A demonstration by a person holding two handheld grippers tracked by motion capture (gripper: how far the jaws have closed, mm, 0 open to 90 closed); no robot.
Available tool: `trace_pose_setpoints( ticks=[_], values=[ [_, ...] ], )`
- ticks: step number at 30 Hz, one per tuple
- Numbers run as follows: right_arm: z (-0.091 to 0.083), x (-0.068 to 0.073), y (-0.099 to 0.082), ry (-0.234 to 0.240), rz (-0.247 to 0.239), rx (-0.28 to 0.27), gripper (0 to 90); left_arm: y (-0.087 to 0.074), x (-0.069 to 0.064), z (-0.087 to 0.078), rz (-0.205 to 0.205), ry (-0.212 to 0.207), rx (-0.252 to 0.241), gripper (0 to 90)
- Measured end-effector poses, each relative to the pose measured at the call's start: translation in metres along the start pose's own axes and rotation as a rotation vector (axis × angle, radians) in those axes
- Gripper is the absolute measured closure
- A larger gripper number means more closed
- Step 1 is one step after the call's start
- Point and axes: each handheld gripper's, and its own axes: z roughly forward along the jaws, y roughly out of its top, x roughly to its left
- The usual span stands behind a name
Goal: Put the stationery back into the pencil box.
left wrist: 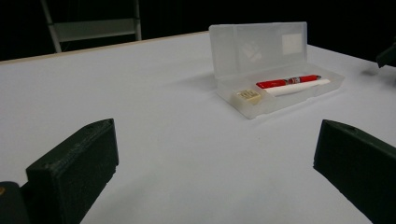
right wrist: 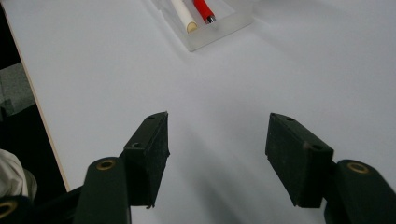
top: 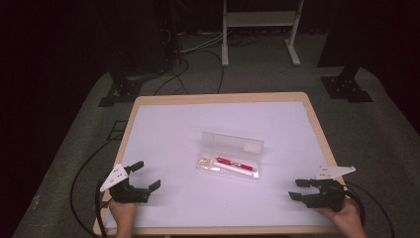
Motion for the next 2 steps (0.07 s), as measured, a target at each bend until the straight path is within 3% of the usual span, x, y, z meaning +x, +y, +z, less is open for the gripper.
trace_pose_setpoints(
  ticks=[2],
  values=[
    [-0.0021,0.0017,-0.0005,-0.013,-0.008,-0.014,36.9,0.0000,0.0011,0.0003,-0.002,-0.002,-0.002,0.0]
  ],
)
